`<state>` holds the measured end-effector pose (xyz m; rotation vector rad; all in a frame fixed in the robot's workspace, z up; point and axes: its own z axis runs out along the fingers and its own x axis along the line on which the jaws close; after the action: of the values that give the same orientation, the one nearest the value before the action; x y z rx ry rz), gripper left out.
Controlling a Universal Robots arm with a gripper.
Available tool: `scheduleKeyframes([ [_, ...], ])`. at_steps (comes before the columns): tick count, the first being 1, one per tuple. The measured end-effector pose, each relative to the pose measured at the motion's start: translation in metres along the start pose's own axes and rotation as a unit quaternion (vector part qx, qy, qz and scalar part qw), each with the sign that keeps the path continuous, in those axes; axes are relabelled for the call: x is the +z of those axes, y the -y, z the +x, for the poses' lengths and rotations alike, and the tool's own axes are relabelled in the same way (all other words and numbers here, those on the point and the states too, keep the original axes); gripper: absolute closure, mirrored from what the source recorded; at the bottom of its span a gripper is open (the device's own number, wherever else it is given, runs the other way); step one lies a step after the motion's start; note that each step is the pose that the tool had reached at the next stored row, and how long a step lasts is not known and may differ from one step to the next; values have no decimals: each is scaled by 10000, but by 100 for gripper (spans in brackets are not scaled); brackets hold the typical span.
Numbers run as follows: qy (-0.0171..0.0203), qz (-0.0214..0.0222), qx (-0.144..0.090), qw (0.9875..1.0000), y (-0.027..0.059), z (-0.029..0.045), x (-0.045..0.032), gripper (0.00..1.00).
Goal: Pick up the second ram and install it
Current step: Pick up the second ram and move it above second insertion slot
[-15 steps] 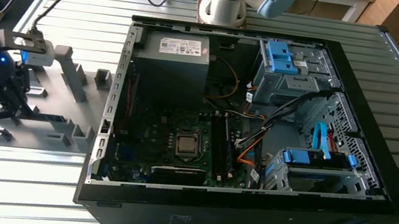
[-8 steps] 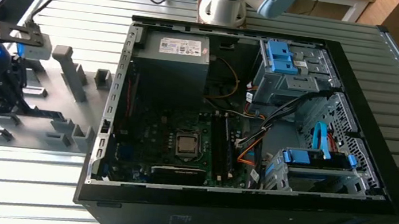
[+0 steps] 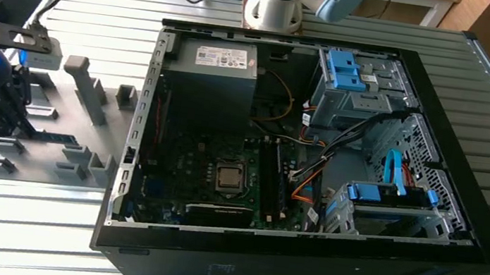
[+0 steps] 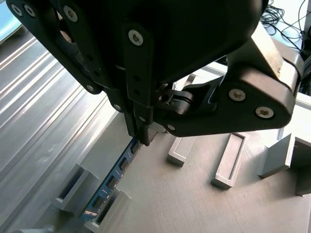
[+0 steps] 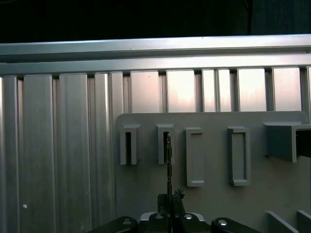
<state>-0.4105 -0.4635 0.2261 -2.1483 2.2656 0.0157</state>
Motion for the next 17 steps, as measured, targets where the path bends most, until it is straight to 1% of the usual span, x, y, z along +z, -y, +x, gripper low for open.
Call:
scheduleKeyframes([
  [13,0,3,0,10000,-1,-3,-48,86],
  [17,0,4,0,10000,-1,-4,-75,86],
])
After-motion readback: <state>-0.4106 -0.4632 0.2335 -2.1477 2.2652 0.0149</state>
